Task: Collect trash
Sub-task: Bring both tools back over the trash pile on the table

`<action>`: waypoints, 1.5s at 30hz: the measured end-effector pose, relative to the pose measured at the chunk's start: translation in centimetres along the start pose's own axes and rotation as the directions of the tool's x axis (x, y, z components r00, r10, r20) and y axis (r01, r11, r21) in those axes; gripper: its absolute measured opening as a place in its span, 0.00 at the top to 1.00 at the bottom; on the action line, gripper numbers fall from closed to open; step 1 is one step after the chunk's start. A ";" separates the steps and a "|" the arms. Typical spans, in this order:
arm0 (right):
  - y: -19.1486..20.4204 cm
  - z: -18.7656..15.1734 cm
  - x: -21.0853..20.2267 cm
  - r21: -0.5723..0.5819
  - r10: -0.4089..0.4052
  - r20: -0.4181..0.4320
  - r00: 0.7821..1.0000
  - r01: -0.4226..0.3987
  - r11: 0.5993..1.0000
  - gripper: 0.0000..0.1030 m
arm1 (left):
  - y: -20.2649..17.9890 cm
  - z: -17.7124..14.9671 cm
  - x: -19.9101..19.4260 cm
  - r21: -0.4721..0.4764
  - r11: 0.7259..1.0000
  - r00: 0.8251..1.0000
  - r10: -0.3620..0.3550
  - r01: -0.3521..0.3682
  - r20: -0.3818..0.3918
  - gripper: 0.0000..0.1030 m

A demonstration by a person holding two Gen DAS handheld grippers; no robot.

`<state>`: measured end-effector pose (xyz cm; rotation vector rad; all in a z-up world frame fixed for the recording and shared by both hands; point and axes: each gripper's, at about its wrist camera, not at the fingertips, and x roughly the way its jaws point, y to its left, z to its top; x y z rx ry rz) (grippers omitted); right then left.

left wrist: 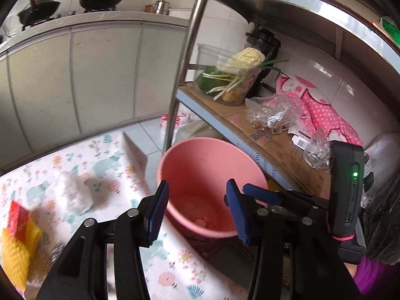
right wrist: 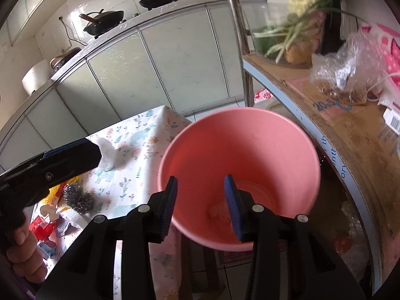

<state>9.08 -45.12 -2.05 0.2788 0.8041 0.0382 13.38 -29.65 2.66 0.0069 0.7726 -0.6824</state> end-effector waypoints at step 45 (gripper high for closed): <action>16.3 -10.5 -9.9 -0.141 0.124 0.074 0.989 -0.113 0.984 0.45 | 6.3 -10.8 -17.5 -0.170 0.937 0.932 0.330 -0.304 0.151 0.36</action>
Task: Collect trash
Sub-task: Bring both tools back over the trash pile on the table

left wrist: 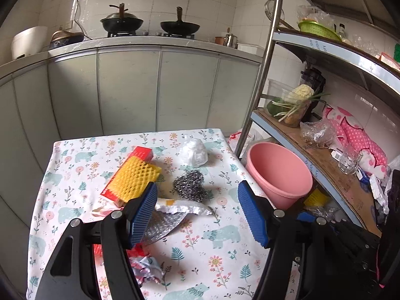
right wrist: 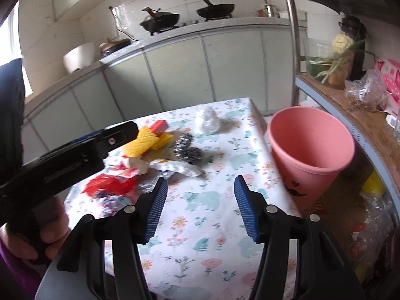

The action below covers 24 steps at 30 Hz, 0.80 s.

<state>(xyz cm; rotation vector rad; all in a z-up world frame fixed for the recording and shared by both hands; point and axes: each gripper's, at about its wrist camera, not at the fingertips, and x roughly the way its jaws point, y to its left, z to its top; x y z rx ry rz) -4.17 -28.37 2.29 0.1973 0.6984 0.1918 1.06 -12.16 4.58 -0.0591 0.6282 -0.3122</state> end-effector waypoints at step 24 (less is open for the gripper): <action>4.4 -1.9 -3.0 -0.096 0.171 0.031 0.985 -0.167 0.981 0.45 | 6.1 -0.8 -6.7 -0.081 0.986 0.981 0.157 -0.148 0.115 0.36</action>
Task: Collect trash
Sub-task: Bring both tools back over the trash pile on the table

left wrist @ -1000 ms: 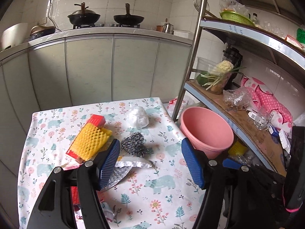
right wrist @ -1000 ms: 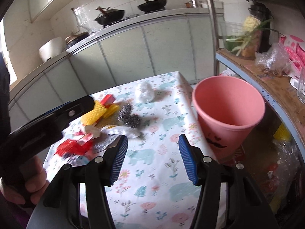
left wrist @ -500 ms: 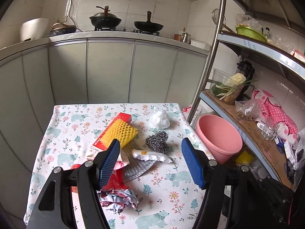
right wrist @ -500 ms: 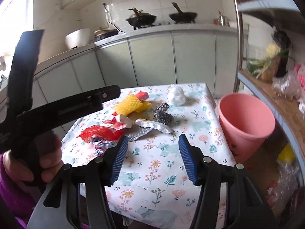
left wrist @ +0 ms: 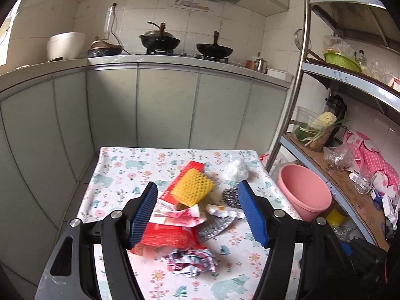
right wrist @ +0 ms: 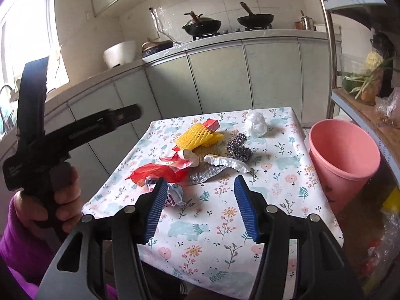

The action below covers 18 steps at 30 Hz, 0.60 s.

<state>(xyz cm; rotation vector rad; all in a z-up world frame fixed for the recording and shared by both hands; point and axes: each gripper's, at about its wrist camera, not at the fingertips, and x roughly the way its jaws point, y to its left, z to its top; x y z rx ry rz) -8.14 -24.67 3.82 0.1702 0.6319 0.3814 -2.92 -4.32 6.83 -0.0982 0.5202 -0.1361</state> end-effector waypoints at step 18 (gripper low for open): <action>-2.5 2.1 5.5 -0.058 -0.064 -0.050 0.997 0.061 0.996 0.45 | 5.6 -2.3 4.7 0.029 0.997 0.986 0.072 -0.069 -0.151 0.36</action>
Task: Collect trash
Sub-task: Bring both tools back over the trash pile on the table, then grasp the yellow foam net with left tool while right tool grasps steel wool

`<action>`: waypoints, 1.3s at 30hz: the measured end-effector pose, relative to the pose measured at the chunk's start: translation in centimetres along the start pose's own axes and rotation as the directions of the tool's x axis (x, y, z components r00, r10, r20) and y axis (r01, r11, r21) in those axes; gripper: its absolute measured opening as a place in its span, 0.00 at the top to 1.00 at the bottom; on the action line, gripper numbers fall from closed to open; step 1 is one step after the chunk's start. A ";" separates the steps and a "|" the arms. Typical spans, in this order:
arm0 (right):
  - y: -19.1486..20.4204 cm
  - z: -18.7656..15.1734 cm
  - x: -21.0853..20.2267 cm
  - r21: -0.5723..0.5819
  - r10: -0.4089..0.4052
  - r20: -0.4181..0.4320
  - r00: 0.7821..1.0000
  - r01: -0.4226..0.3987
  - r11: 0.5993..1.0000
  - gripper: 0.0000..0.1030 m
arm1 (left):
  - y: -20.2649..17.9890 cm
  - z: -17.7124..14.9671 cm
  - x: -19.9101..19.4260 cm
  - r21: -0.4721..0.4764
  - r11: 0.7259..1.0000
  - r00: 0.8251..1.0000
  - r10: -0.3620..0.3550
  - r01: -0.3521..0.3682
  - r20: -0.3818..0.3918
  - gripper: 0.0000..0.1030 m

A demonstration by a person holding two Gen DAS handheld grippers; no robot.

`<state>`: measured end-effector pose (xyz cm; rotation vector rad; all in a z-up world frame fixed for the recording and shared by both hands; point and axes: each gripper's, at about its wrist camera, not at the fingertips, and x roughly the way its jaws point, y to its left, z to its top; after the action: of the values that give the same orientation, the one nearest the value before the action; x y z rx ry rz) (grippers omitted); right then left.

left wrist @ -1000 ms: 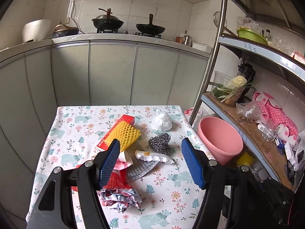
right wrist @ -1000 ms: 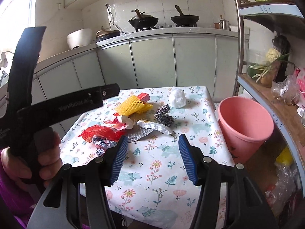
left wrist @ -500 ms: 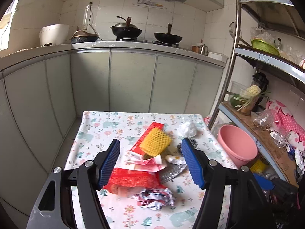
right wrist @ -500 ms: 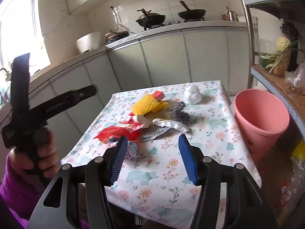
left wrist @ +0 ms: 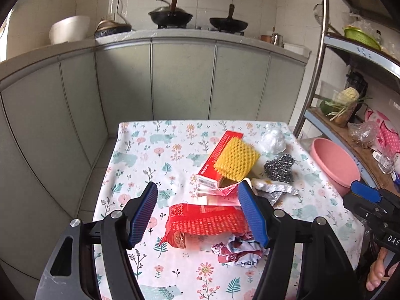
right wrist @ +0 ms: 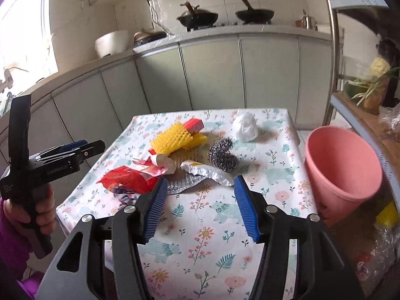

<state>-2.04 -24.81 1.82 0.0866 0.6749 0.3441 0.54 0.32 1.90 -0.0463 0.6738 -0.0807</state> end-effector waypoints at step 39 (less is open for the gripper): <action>-5.0 3.6 10.1 0.039 0.015 -0.110 0.994 -0.011 0.999 0.45 | -6.0 4.3 13.8 0.179 0.974 0.967 -0.097 0.141 -0.234 0.51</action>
<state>8.97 -26.01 -2.35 0.1090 0.7906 0.3501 13.57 -6.84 -2.94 0.1123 0.8862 -0.2717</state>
